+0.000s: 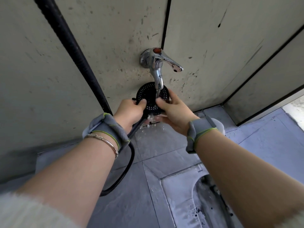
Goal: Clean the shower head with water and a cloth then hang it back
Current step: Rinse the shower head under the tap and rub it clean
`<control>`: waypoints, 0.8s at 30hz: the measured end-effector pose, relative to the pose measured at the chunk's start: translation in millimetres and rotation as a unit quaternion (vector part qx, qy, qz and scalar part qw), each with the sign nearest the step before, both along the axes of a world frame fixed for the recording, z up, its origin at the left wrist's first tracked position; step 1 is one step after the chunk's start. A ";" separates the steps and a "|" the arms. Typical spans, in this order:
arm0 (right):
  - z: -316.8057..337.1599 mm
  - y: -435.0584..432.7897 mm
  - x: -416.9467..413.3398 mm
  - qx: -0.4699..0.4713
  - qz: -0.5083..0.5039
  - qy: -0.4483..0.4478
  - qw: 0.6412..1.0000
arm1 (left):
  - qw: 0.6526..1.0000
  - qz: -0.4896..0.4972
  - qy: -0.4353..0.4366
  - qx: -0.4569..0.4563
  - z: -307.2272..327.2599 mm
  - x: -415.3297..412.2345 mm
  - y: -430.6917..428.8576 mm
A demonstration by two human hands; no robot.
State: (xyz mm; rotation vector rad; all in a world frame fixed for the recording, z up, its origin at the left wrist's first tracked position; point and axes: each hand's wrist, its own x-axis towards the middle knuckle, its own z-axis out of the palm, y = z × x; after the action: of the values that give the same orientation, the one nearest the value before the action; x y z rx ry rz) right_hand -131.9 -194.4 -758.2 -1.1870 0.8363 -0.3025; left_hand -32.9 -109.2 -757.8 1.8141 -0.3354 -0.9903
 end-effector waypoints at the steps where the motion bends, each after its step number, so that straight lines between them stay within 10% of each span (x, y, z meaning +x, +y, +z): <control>1: 0.8 0.0 -1.7 -0.014 0.034 0.008 0.999 | 1.000 -0.006 0.000 0.008 0.2 1.3 2.5; 24: 7.9 2.3 6.4 -0.088 -0.070 0.000 0.994 | 0.996 -0.064 0.004 0.069 14.7 0.8 3.6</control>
State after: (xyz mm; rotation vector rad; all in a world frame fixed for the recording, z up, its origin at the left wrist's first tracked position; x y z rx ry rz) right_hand -125.4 -192.1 -750.3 -1.2937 0.9098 -0.4989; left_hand -32.1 -105.6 -743.1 1.9321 -0.3904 -1.1336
